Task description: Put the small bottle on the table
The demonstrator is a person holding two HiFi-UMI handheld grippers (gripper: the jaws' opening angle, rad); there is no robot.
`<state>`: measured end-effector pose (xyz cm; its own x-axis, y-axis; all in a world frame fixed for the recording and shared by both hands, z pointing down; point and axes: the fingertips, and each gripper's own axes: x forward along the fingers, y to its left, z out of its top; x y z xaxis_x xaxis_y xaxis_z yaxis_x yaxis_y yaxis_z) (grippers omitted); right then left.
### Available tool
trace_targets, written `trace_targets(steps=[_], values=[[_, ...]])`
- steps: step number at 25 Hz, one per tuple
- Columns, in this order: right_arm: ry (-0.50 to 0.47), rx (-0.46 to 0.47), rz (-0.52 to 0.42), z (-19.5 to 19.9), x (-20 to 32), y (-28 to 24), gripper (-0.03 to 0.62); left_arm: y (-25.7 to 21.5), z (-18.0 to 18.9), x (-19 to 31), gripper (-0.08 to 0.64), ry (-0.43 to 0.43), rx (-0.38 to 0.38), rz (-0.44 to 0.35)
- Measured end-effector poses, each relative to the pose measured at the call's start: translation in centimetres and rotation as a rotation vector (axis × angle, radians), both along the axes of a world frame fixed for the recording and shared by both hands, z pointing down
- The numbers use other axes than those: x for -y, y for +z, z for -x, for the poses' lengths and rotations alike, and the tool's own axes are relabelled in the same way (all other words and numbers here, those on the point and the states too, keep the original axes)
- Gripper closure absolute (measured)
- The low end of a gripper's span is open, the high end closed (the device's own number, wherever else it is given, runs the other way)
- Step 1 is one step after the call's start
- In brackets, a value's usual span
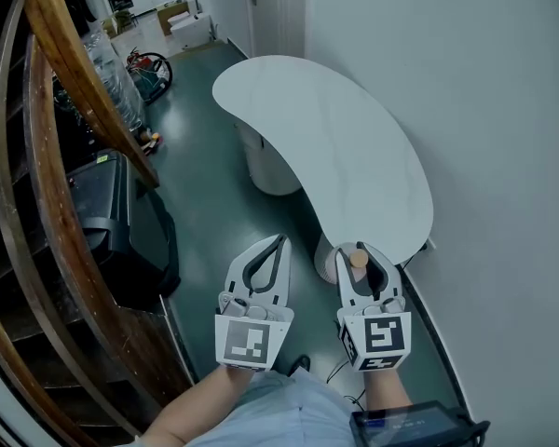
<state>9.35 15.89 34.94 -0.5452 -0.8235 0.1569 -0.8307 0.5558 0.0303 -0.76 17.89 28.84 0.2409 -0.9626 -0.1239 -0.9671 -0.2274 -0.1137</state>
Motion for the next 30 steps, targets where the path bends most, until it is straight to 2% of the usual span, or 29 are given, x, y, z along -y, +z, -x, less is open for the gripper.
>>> trace_targets(steps=[8, 14, 16, 19, 20, 25, 28, 30], values=[[0.026, -0.010, -0.005, 2.9, 5.5, -0.4, 0.465, -0.5, 3.0, 6.4, 0.560, 0.032, -0.006, -0.007], [0.082, -0.013, -0.030, 4.1, 9.3, -1.6, 0.465, -1.4, 4.9, 10.0, 0.560, 0.074, 0.000, -0.030], [0.101, -0.013, -0.038, 4.4, 10.4, -1.8, 0.465, -1.5, 5.2, 11.0, 0.560, 0.098, 0.042, -0.046], [0.125, -0.014, -0.042, 5.0, 11.8, -1.7, 0.465, -1.6, 5.4, 12.2, 0.560, 0.147, 0.183, -0.085], [0.130, -0.015, -0.040, 5.2, 12.1, -1.6, 0.465, -1.6, 5.6, 12.5, 0.560, 0.157, 0.204, -0.092], [0.140, -0.029, -0.029, 6.3, 13.7, -1.4, 0.465, -1.2, 6.6, 14.0, 0.560, 0.172, 0.188, -0.080], [0.147, -0.036, -0.020, 6.4, 14.6, -1.2, 0.465, -0.7, 7.0, 15.1, 0.560, 0.165, 0.105, -0.042], [0.152, -0.038, -0.012, 6.5, 15.4, -0.9, 0.465, -0.4, 7.3, 15.9, 0.560, 0.162, 0.078, -0.028]])
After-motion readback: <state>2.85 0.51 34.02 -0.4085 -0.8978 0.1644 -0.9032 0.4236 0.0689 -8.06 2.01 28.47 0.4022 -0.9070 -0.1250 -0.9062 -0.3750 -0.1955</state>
